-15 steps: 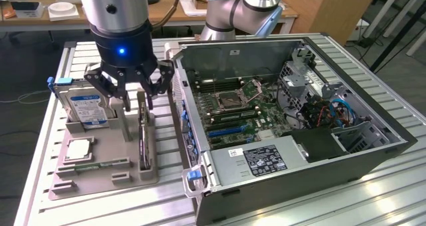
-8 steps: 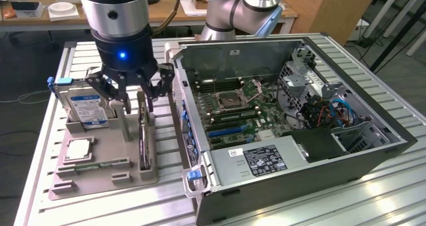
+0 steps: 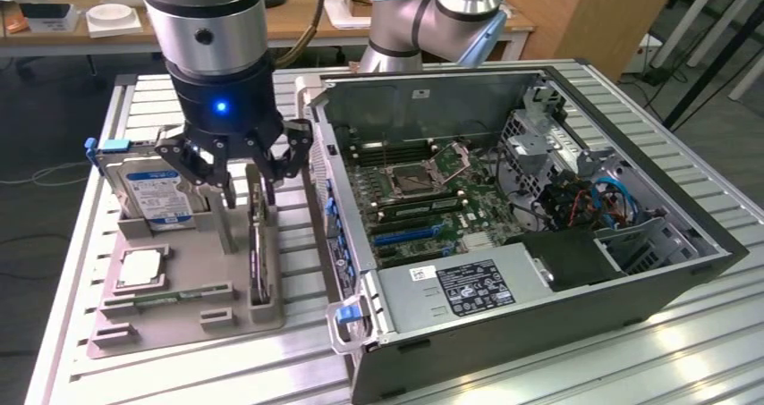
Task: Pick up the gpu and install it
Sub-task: 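Pick up the gpu and move the gpu toward the slot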
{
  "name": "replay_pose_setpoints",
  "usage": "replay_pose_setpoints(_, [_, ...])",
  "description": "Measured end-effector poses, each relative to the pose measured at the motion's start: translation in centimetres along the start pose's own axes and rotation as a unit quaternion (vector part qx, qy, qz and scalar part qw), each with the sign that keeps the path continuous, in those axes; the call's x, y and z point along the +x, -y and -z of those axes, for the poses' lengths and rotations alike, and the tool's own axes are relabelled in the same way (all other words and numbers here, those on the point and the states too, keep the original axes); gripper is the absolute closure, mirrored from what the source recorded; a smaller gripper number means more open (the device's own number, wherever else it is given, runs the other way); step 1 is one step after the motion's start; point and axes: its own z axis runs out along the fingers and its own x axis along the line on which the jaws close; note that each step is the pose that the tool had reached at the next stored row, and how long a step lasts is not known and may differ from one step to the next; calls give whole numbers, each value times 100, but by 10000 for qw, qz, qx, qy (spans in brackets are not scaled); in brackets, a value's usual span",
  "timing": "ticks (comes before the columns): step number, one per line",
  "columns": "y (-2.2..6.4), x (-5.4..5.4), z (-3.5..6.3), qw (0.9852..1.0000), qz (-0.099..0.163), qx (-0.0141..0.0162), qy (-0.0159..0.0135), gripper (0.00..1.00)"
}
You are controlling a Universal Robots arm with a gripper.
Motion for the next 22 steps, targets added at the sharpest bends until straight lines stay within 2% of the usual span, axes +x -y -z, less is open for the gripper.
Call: replay_pose_setpoints(22, [18,4,-213,10000,0,0,0,53])
